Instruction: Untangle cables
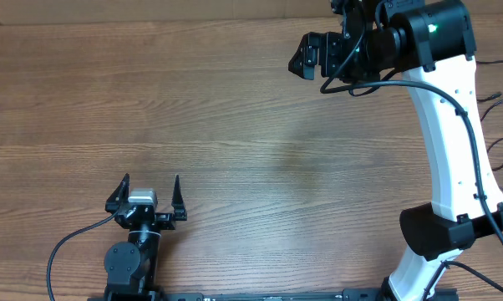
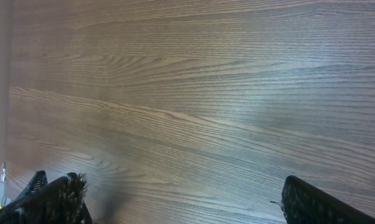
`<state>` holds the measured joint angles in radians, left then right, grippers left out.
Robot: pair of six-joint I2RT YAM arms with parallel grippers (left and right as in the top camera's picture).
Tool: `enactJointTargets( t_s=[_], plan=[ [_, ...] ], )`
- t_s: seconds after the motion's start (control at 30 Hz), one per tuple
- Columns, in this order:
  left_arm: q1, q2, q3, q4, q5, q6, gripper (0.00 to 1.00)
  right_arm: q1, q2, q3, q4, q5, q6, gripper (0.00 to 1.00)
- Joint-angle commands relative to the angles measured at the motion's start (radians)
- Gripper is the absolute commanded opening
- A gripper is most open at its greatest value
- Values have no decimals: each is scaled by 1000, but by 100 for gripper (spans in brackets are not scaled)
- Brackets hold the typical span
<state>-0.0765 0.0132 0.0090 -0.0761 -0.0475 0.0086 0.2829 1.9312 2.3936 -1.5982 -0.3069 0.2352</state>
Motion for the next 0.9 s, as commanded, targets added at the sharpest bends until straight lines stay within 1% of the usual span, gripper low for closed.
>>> enactJointTargets(
  t_s=[0.0, 0.73, 0.87],
  plan=[
    [4, -10, -4, 3, -11, 22, 100, -2, 1, 1, 2, 3, -5, 100],
    [4, -10, -4, 3, -11, 22, 100, -10, 21, 2, 5, 4, -5, 100],
    [4, -10, -4, 3, -11, 22, 100, -9, -13, 2, 58, 76, -5, 100]
  ],
)
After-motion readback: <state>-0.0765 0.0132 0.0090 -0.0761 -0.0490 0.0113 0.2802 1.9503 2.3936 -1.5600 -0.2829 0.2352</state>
